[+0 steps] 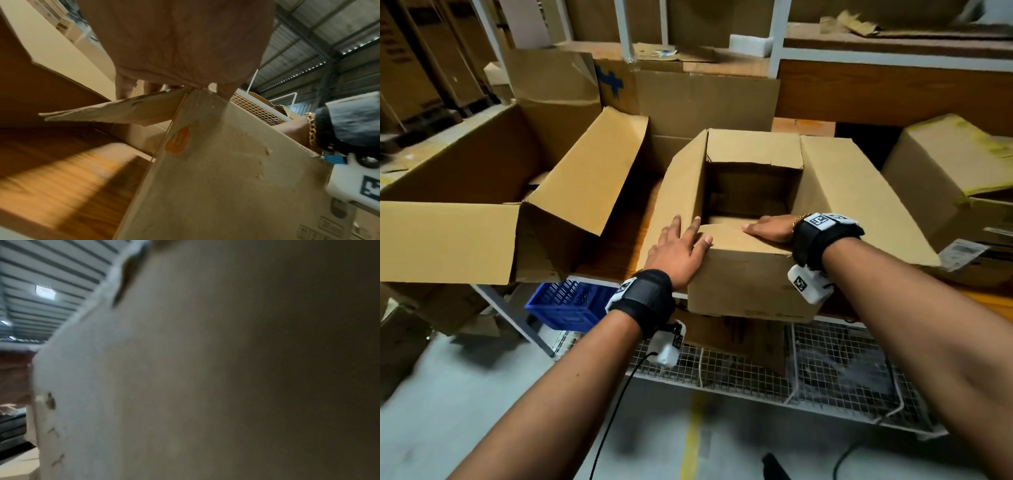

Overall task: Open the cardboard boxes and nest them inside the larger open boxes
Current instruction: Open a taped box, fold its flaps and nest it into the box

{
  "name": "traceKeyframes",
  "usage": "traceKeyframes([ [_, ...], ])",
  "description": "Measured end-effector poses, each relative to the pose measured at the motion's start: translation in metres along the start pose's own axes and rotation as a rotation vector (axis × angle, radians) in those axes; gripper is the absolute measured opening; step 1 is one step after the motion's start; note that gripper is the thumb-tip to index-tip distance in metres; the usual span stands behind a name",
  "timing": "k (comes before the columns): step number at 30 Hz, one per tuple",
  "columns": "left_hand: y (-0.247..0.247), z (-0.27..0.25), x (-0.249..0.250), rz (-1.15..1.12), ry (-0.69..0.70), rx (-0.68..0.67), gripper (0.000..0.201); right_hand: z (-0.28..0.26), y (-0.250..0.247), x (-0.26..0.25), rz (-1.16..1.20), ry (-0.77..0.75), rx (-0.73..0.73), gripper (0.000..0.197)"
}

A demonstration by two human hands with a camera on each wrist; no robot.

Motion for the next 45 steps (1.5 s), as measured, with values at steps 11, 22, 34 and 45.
traceKeyframes([
  [11,-0.012,0.000,0.009,-0.243,-0.047,0.026,0.068,-0.047,-0.072,0.017,0.079,-0.092,0.508,0.044],
  [22,-0.022,0.021,0.000,-0.501,0.062,-0.256,0.077,-0.172,-0.050,0.020,0.005,-0.166,-0.027,0.047],
  [34,-0.015,0.002,0.011,0.257,0.229,-0.151,0.088,-0.115,0.048,0.024,-0.227,-0.005,0.423,0.065],
  [45,-0.015,0.005,0.004,0.377,0.254,-0.063,0.075,-0.153,0.029,0.016,-0.157,-0.045,0.510,0.074],
])
Point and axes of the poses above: each hand's wrist, its own z-axis towards the middle knuckle, its own y-axis out of the palm, x = y × z, the point moved 4 cm from there along z, towards the middle knuckle, and after that the axes turned 4 degrees about -y, right-handed, at the moved point
